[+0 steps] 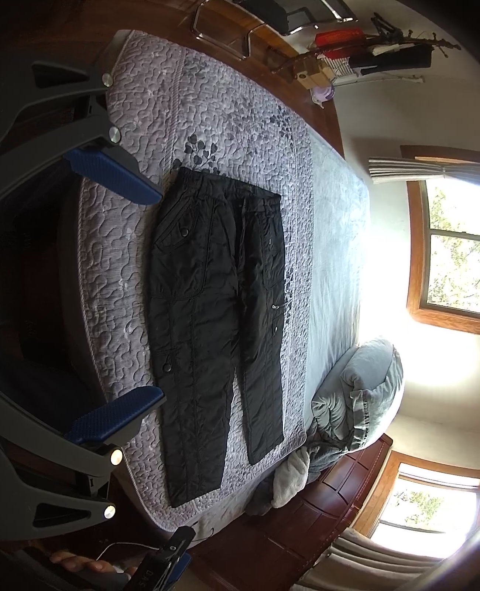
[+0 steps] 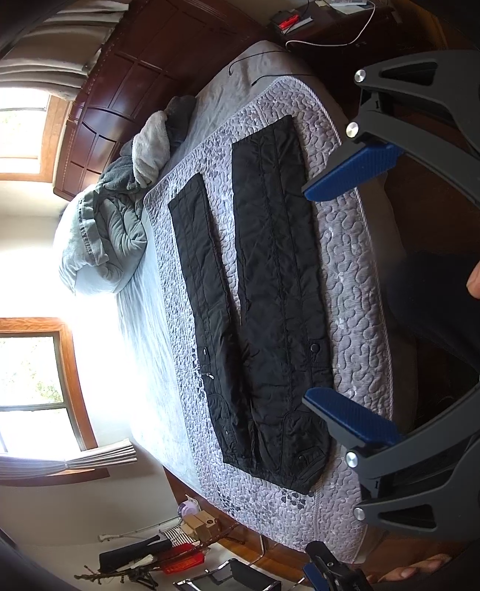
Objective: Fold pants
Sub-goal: 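Grasp the waistband with the left tool while the right tool grasps a pant leg hem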
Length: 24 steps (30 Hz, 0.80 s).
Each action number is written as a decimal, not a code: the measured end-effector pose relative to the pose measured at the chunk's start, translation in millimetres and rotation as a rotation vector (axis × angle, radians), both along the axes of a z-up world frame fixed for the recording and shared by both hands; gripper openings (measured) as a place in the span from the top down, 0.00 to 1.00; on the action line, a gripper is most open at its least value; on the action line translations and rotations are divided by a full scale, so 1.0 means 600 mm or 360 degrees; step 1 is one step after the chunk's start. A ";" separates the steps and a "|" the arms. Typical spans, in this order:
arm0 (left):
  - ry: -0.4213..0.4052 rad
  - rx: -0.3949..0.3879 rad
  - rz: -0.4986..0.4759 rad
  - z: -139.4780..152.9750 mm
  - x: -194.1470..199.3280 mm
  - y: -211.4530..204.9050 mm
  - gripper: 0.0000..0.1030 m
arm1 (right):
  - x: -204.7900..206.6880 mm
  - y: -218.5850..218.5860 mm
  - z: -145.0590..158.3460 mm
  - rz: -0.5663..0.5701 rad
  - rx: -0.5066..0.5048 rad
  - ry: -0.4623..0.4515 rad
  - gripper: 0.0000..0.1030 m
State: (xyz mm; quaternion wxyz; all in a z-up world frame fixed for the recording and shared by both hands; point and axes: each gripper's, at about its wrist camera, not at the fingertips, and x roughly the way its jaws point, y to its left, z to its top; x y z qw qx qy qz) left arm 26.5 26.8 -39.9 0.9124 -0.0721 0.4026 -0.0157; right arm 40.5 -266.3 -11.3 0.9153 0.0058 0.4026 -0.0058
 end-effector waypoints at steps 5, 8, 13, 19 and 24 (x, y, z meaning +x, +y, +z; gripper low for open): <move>0.0307 -0.0023 0.0045 -0.104 0.076 0.082 0.03 | 0.057 -0.048 -0.065 0.0015 0.0102 0.0134 0.02; 0.0401 -0.0127 0.0090 -0.175 0.119 0.150 0.04 | 0.092 -0.078 -0.111 0.0021 0.0157 0.0203 0.02; 0.0532 -0.0461 0.0235 -0.279 0.186 0.251 0.04 | 0.144 -0.134 -0.199 -0.0033 0.0383 0.0358 0.02; 0.0591 -0.0860 0.0502 -0.371 0.246 0.330 0.04 | 0.186 -0.200 -0.295 -0.0133 0.0621 0.0498 0.02; 0.0727 -0.0905 0.0599 -0.423 0.277 0.326 0.04 | 0.209 -0.279 -0.357 -0.0273 0.0810 0.0585 0.02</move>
